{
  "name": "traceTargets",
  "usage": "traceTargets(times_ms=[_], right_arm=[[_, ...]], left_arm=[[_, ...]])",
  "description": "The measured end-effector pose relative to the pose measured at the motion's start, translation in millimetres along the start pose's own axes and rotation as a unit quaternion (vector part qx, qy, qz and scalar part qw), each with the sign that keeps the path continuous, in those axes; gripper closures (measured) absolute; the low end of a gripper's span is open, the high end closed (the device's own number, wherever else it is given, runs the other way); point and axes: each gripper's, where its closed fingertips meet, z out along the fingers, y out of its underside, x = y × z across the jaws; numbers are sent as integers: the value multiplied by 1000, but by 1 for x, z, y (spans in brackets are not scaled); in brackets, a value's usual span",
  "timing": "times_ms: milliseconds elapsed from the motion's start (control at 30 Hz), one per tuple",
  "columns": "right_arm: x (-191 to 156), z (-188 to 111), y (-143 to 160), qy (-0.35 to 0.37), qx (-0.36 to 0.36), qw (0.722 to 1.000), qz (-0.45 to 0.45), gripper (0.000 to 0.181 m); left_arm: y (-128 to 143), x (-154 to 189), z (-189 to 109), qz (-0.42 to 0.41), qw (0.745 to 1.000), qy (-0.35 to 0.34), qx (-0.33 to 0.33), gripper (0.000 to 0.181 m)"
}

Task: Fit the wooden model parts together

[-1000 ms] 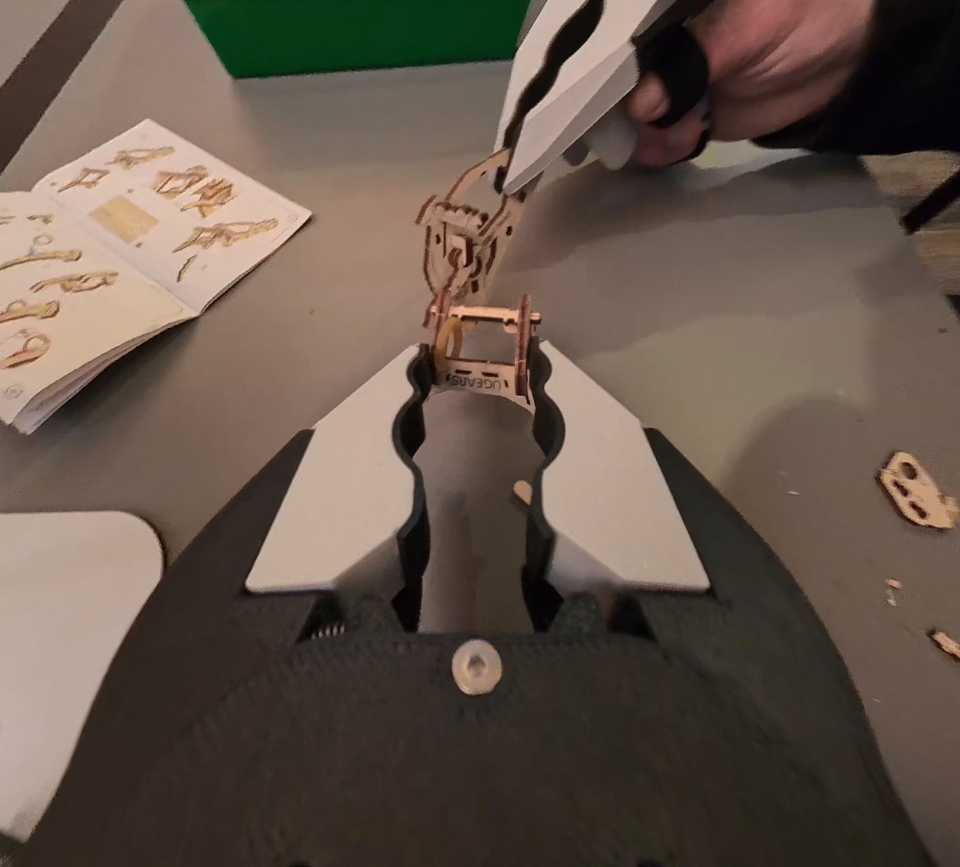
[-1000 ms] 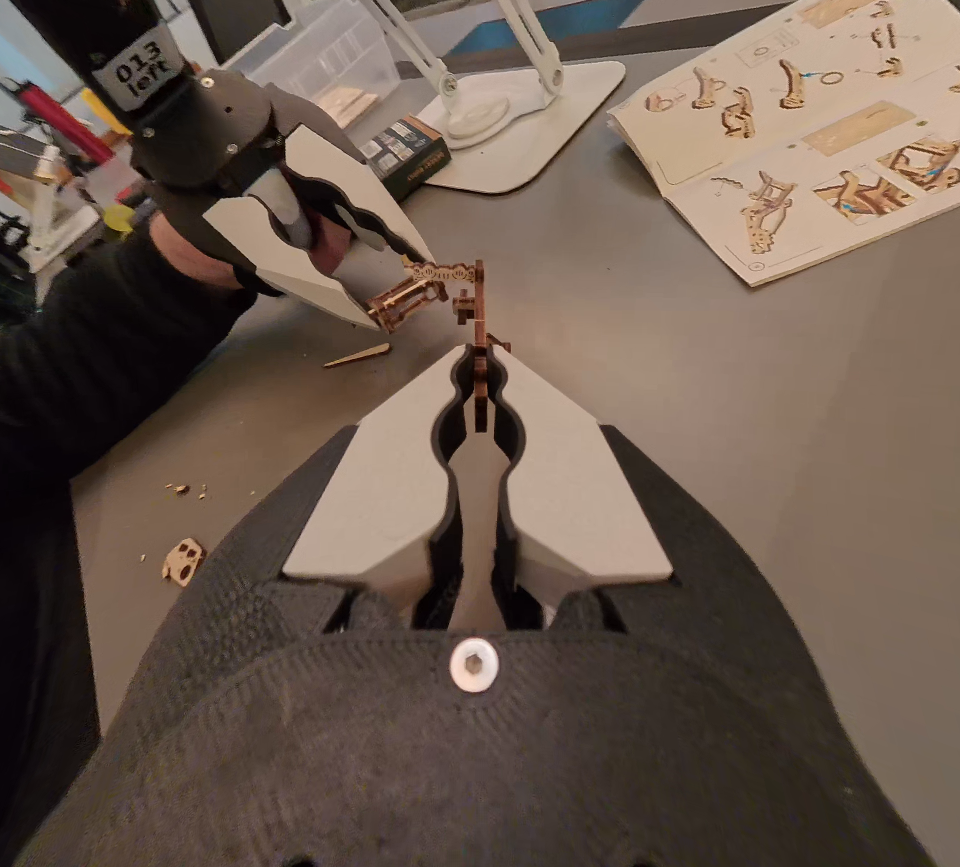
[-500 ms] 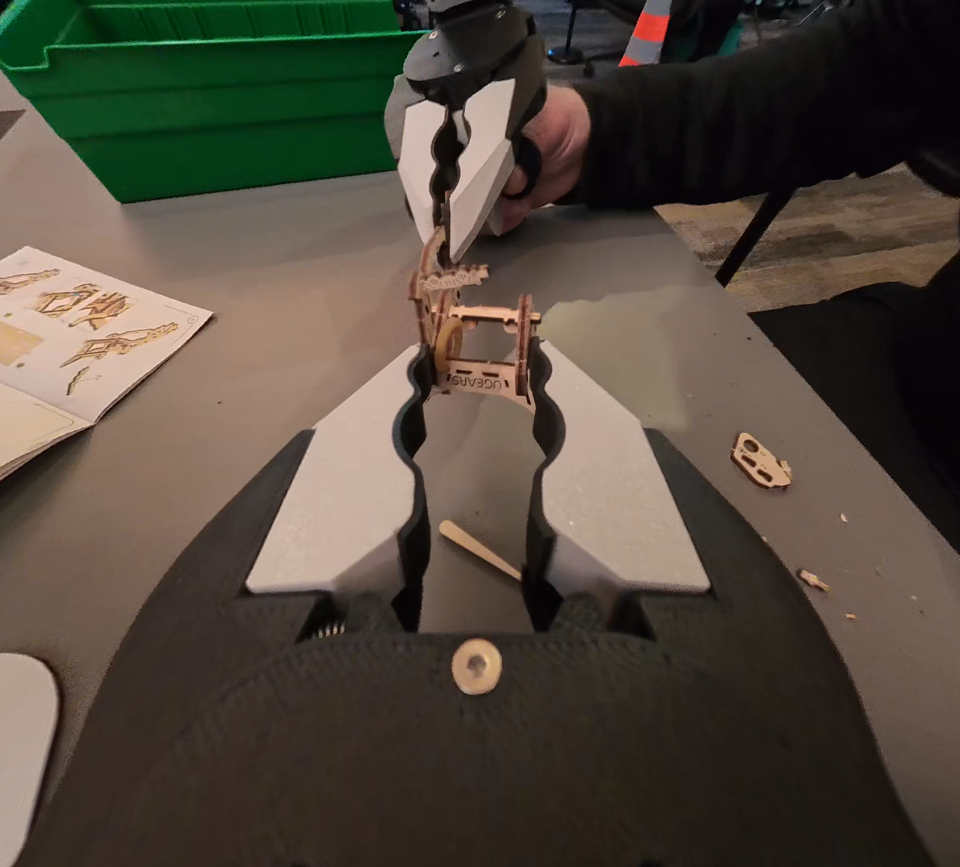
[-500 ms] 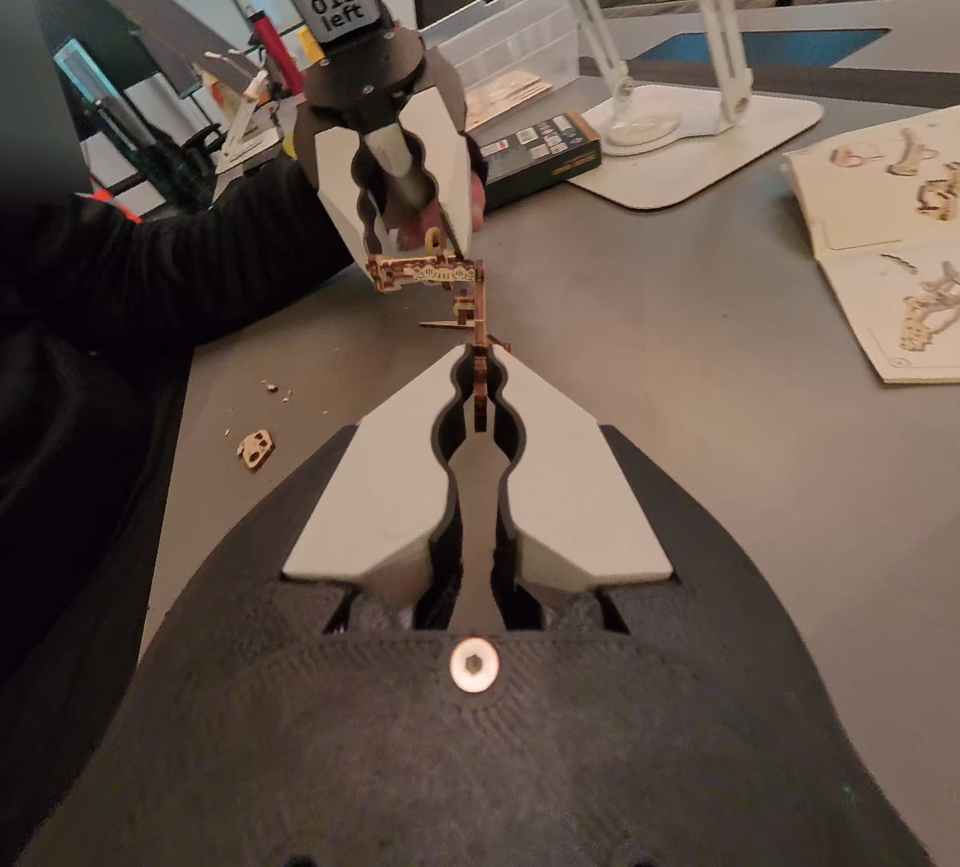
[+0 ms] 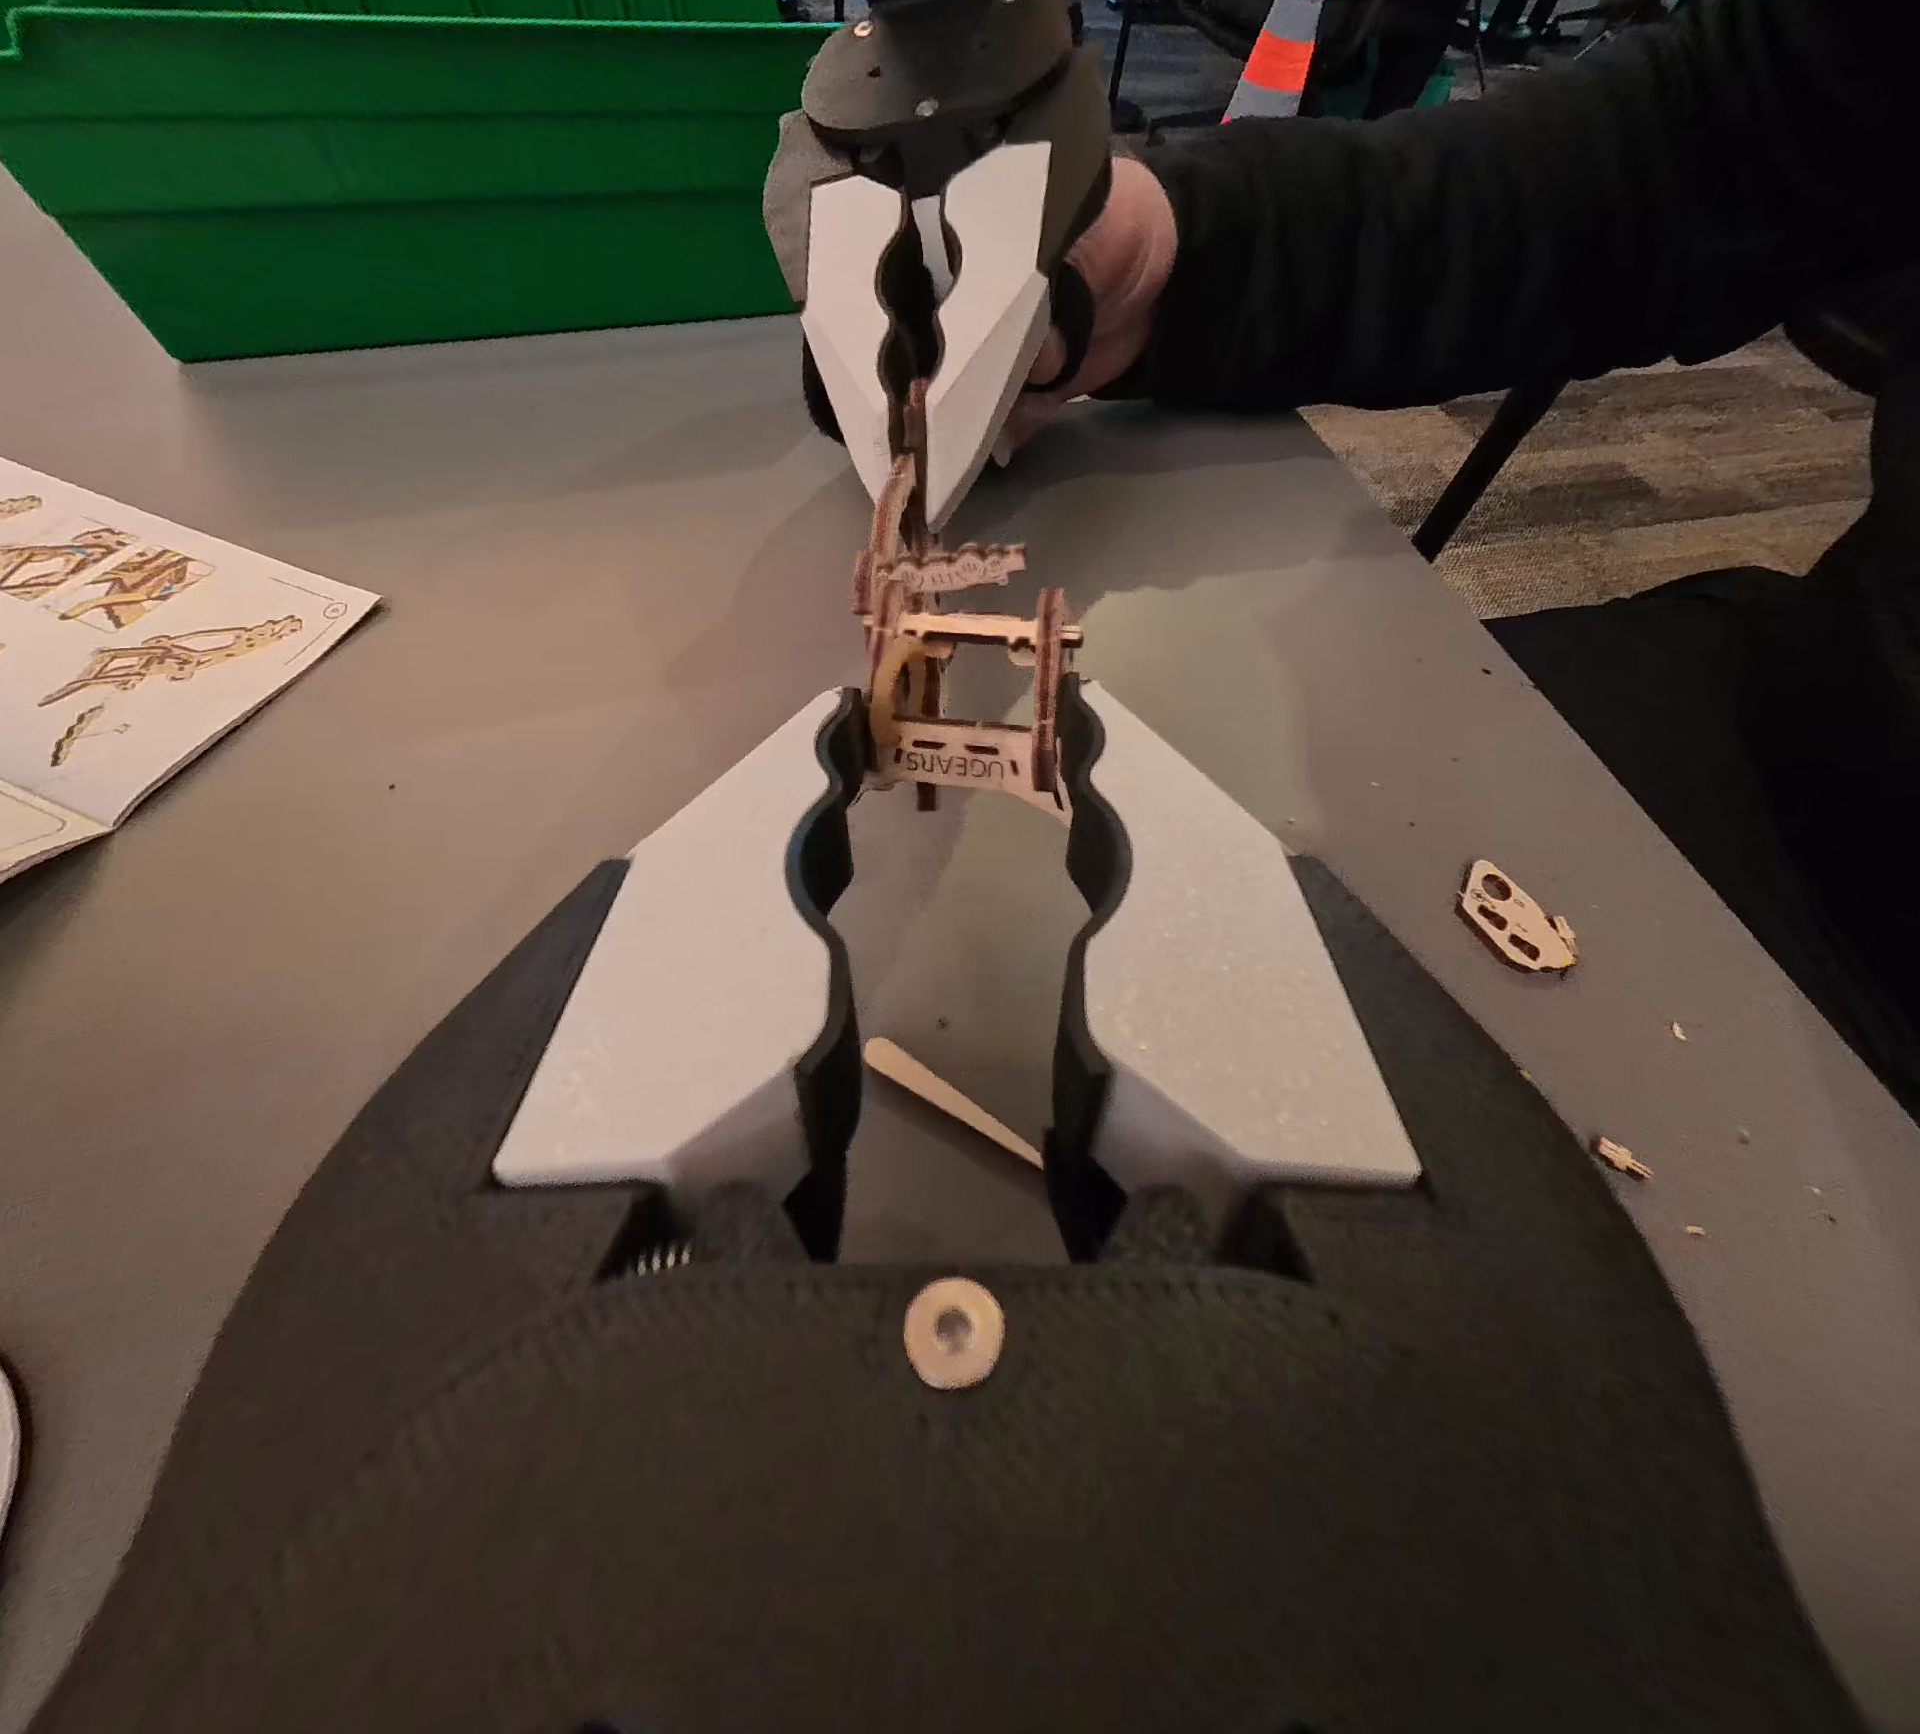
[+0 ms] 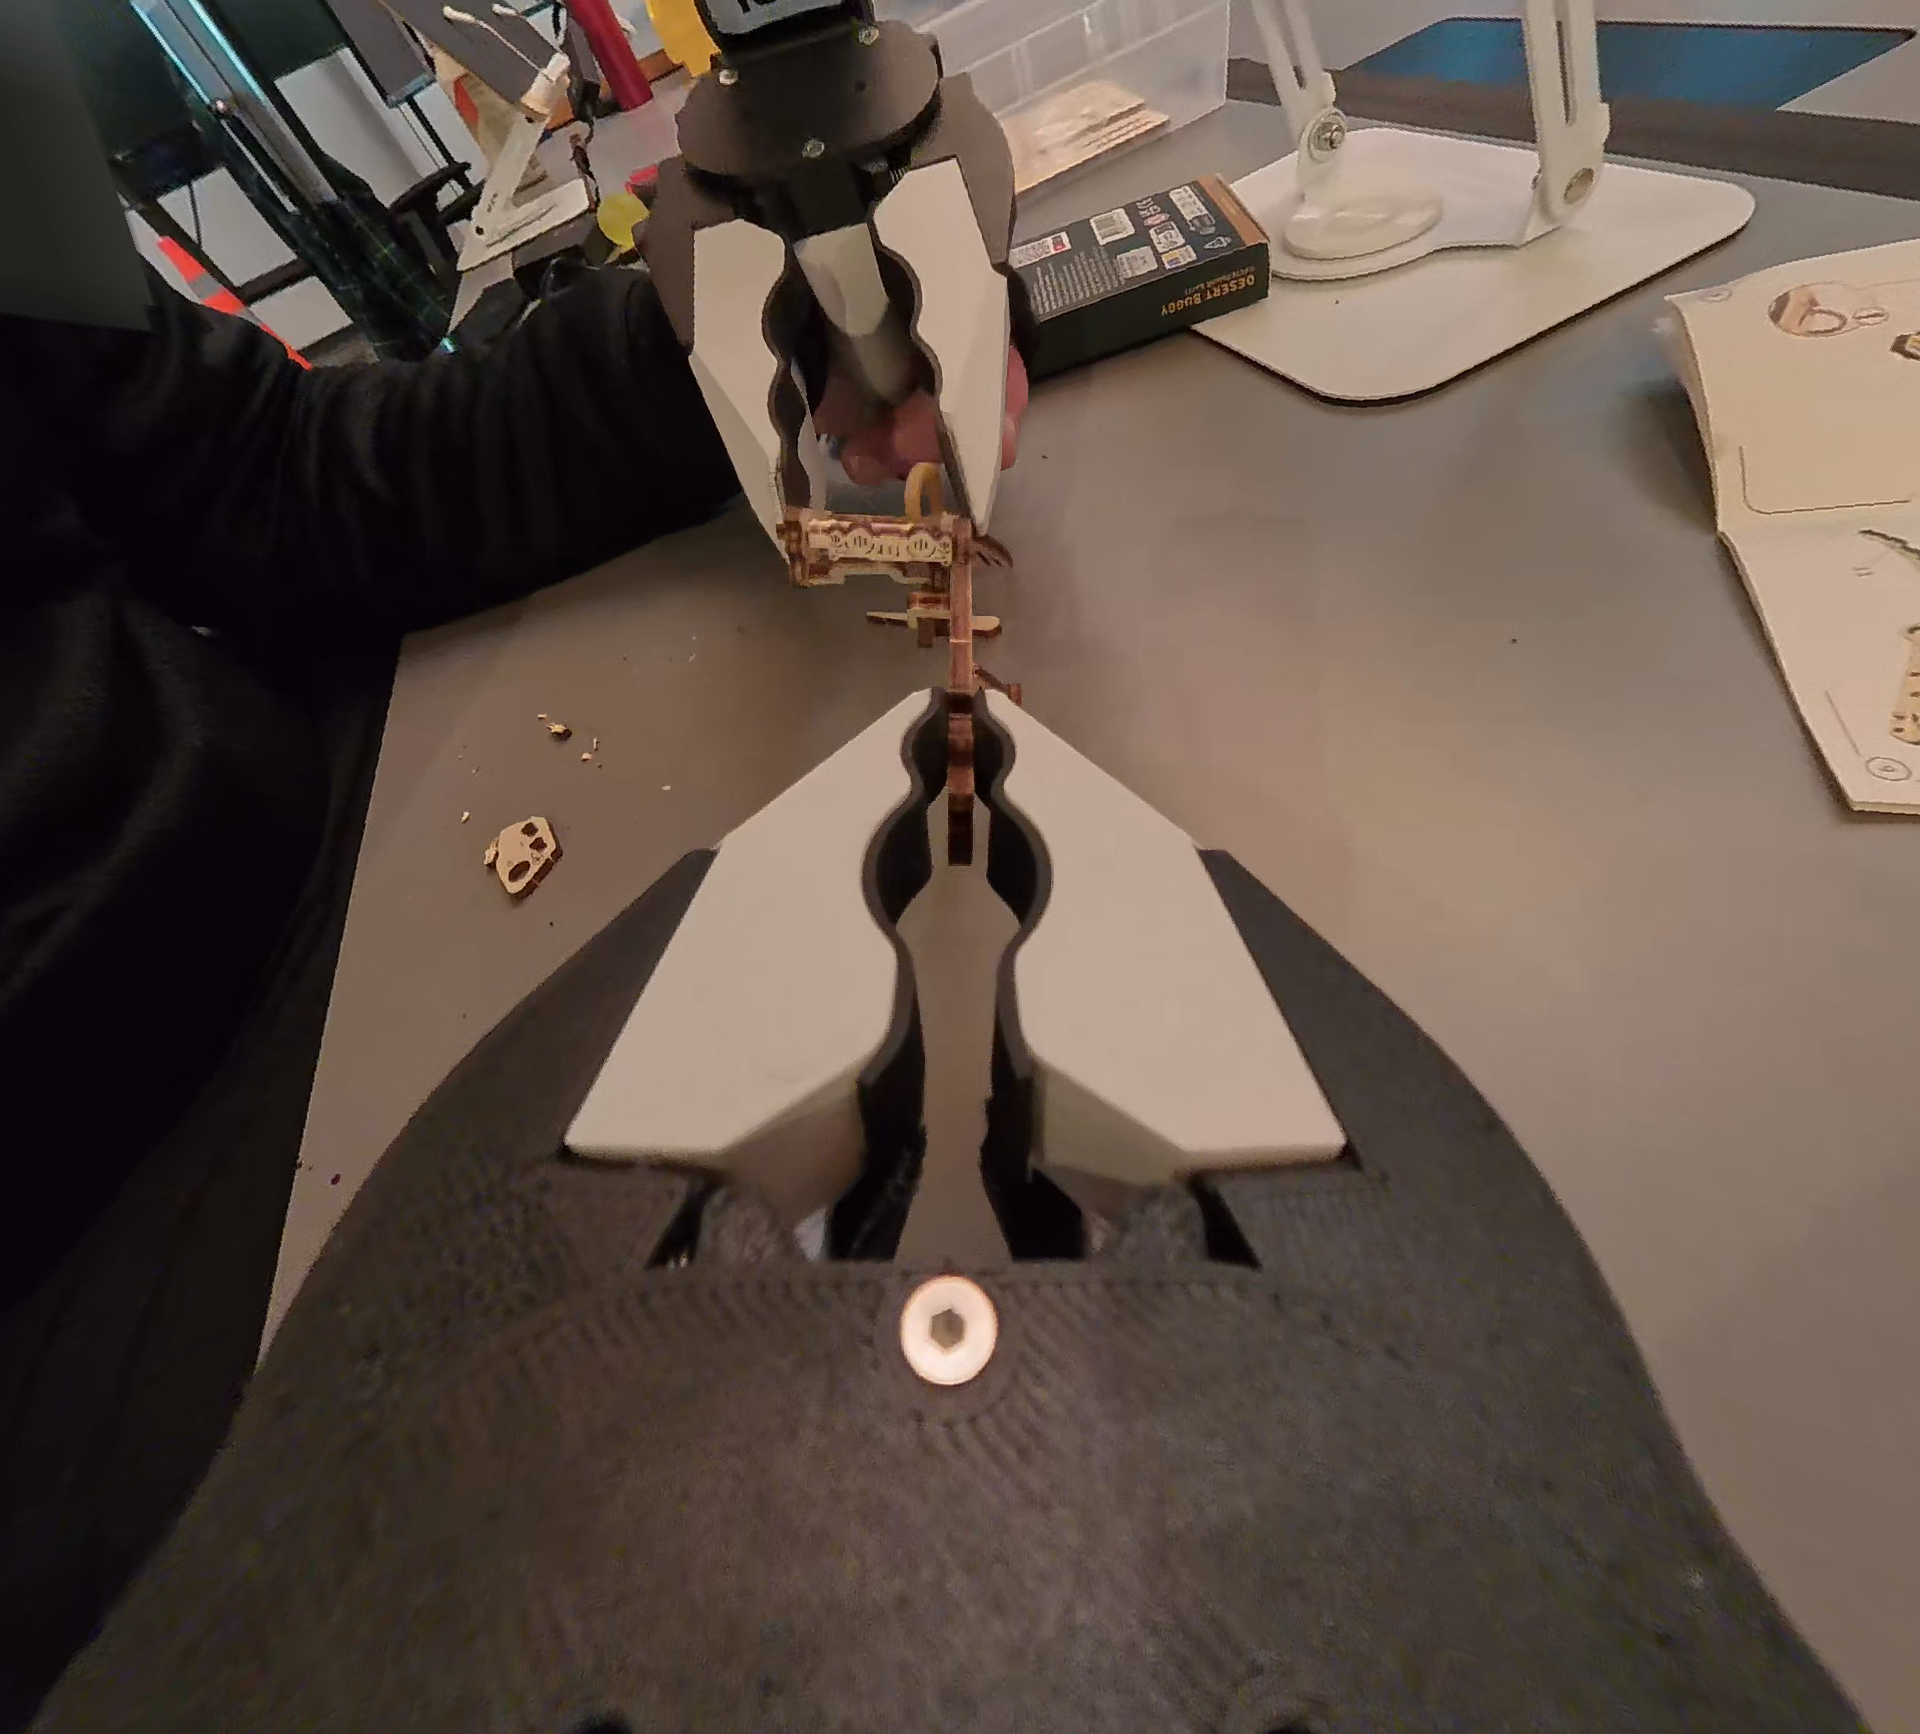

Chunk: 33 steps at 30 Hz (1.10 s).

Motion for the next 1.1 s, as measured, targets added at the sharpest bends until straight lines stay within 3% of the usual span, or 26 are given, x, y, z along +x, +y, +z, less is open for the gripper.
traceTargets(times_ms=[833,1100], right_arm=[[-1,-5,-4,1,19,1000,-5,181],[3,-10,-10,23,44,999,-11,181]], left_arm=[[-8,8,0,24,1000,-1,-2,145],[-16,3,1,-24,999,2,26,145]])
